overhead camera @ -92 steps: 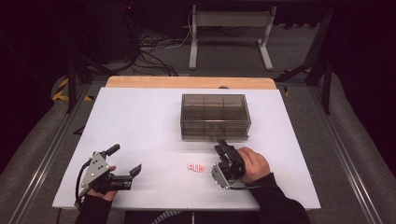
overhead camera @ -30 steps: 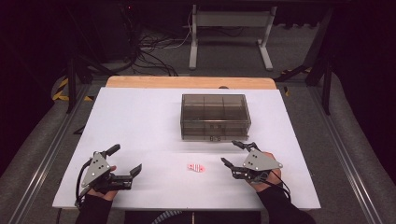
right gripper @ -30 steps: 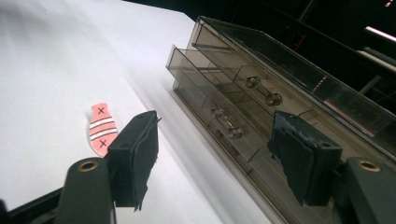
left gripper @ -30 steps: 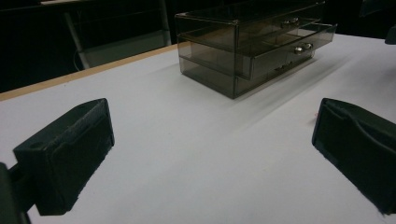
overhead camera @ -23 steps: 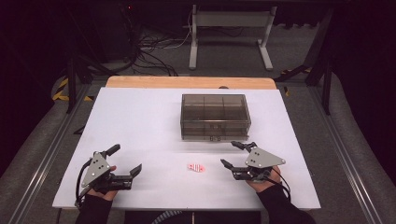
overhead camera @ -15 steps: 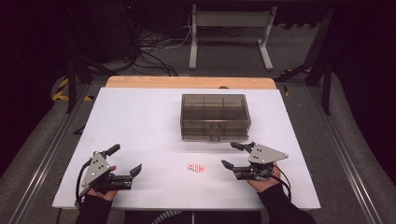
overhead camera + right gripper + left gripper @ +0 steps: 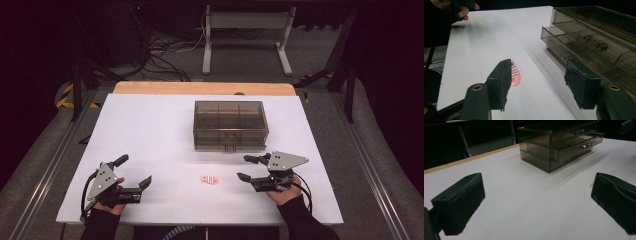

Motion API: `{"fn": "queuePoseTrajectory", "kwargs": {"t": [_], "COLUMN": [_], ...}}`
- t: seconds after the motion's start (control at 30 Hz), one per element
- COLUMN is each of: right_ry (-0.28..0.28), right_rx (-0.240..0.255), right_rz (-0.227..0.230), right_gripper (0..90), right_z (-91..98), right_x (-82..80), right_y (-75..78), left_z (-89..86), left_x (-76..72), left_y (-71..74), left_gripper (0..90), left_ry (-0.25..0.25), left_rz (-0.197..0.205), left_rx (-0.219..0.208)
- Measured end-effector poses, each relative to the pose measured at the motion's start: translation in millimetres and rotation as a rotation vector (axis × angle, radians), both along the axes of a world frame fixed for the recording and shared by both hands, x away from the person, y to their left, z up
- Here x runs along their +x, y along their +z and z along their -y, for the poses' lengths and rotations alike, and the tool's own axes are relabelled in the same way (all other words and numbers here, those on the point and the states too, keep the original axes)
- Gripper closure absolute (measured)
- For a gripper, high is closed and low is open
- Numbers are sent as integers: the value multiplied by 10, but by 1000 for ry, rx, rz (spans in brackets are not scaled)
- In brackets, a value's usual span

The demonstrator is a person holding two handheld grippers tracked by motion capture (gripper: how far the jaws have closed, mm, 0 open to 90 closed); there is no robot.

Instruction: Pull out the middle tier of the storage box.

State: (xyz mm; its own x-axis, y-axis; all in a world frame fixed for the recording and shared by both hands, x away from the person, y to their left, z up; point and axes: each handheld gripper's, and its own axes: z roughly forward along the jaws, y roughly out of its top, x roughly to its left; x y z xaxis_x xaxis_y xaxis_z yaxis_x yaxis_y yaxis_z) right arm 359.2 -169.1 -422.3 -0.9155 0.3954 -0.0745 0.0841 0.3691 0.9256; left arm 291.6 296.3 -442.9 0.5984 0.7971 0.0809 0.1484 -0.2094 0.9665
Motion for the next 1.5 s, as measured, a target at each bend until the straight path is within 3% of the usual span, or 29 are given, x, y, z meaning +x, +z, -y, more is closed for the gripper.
{"fn": "queuePoseTrajectory", "kwargs": {"t": [0.23, 0.43, 1.07, 1.5], "right_ry": [44, 62, 8, -9], "right_rx": [10, -28, -81, -177], "right_rz": [-44, -56, -34, -51], "right_gripper": [367, 373, 409, 442], "right_z": [25, 21, 50, -2], "right_x": [52, 93, 120, 293], "right_y": [17, 54, 186, 268], "left_z": [4, 8, 8, 6], "left_x": [1, 3, 0, 3], "left_y": [-2, -3, -1, -2], "left_gripper": [0, 0, 0, 0], "left_ry": [1, 2, 7, 8], "left_rz": [-2, -4, 0, -3], "left_rx": [2, 6, 4, 7]}}
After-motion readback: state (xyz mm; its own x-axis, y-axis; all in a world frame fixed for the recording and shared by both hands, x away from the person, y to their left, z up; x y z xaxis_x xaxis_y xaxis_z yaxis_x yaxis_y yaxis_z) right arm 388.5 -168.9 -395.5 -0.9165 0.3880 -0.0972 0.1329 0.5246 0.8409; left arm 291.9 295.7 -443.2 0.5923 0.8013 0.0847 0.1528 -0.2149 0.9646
